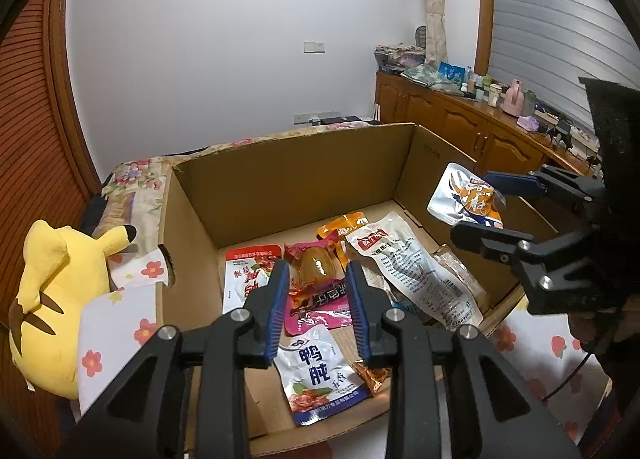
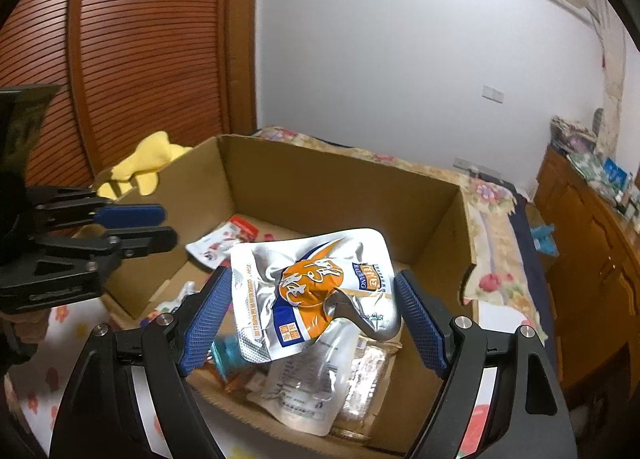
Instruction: Organize snacks
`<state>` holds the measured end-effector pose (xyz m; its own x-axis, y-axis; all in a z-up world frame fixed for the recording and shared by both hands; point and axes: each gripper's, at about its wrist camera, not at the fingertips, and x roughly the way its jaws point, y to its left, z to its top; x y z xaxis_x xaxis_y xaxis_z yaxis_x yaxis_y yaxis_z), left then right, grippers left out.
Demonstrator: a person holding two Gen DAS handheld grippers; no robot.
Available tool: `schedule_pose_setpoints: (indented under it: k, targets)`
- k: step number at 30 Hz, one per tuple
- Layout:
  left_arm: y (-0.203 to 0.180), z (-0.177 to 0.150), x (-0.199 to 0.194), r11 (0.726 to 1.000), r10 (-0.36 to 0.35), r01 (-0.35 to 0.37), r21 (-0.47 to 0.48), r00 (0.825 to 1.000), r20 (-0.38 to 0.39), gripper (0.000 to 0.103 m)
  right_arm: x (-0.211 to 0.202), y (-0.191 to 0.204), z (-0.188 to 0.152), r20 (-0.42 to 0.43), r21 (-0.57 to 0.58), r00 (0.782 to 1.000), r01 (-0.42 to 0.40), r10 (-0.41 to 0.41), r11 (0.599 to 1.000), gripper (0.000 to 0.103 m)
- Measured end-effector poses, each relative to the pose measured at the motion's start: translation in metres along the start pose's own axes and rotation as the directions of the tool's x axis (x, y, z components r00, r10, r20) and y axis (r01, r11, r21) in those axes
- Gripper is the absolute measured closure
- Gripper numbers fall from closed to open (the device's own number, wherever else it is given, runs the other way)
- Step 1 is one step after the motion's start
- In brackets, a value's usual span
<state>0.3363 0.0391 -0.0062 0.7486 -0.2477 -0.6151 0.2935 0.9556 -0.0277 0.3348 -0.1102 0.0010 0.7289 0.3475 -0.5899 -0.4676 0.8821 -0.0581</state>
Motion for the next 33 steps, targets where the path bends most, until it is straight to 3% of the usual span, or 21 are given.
schedule_pose_setpoints:
  k: [6,10,18,22,27,33]
  targets:
    - [0.002,-0.002,-0.006,1.0,0.023,-0.023,-0.002,0.999,0.039,0.066,0.002,-0.009,-0.002,0.005,0.051,1.0,0.002,-0.003,0.999,0.018]
    - [0.003,-0.005,-0.01,0.999,0.048,-0.047,-0.014,0.997,0.062,0.054,0.002,-0.01,-0.003,0.012,0.055,1.0,-0.008,0.007,0.998,0.017]
    - [0.0,-0.015,-0.019,0.992,0.123,-0.122,-0.024,0.989,0.085,0.049,-0.004,-0.007,-0.007,0.024,0.059,1.0,-0.008,0.007,0.998,0.016]
    - [-0.005,-0.02,-0.036,0.991,0.136,-0.133,-0.034,0.984,0.116,0.034,-0.021,-0.003,-0.009,0.05,0.066,0.999,-0.002,-0.001,0.998,0.016]
    - [-0.013,-0.026,-0.065,0.988,0.153,-0.148,-0.039,0.975,0.159,0.029,-0.052,0.006,-0.013,0.093,0.066,0.995,0.012,-0.018,0.998,0.016]
    - [-0.021,-0.035,-0.106,0.982,0.186,-0.174,-0.072,0.958,0.218,0.015,-0.092,0.018,-0.015,0.156,0.069,0.987,0.015,-0.026,0.998,0.014]
